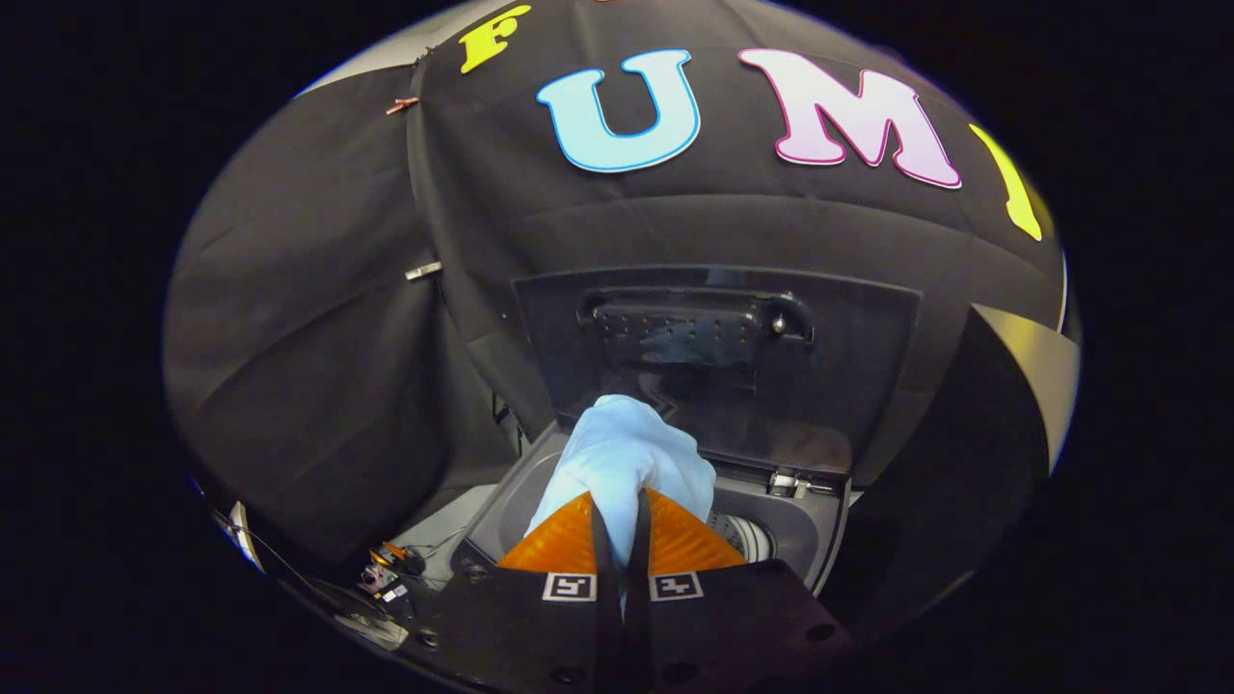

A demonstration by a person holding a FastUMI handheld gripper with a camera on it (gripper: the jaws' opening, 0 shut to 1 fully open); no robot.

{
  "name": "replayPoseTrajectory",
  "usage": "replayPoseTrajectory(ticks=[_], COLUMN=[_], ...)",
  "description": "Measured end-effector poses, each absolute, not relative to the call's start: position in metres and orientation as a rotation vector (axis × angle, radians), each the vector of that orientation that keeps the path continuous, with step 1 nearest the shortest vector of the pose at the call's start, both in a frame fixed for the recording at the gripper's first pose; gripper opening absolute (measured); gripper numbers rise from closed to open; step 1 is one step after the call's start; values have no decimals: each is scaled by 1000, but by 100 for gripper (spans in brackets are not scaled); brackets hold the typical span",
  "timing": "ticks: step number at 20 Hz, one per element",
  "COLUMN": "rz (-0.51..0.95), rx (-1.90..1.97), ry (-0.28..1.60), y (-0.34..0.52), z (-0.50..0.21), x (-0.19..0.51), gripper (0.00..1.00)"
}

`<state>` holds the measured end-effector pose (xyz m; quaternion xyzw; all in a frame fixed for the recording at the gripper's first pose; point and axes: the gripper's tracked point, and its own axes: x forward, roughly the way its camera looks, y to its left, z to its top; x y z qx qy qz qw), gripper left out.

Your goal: Put the clothes into the washing machine and then close the washing machine lid.

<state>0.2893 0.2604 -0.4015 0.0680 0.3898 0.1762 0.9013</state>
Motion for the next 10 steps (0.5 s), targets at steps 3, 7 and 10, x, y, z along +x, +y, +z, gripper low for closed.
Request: replayPoseTrajectory(ticks=[3, 7, 10], rz=[354, 318, 329], rx=[148, 161, 136], ry=[878, 852, 817], y=[261, 256, 254], z=[-431, -431, -418], x=[283, 293, 292], gripper=[5, 69, 99])
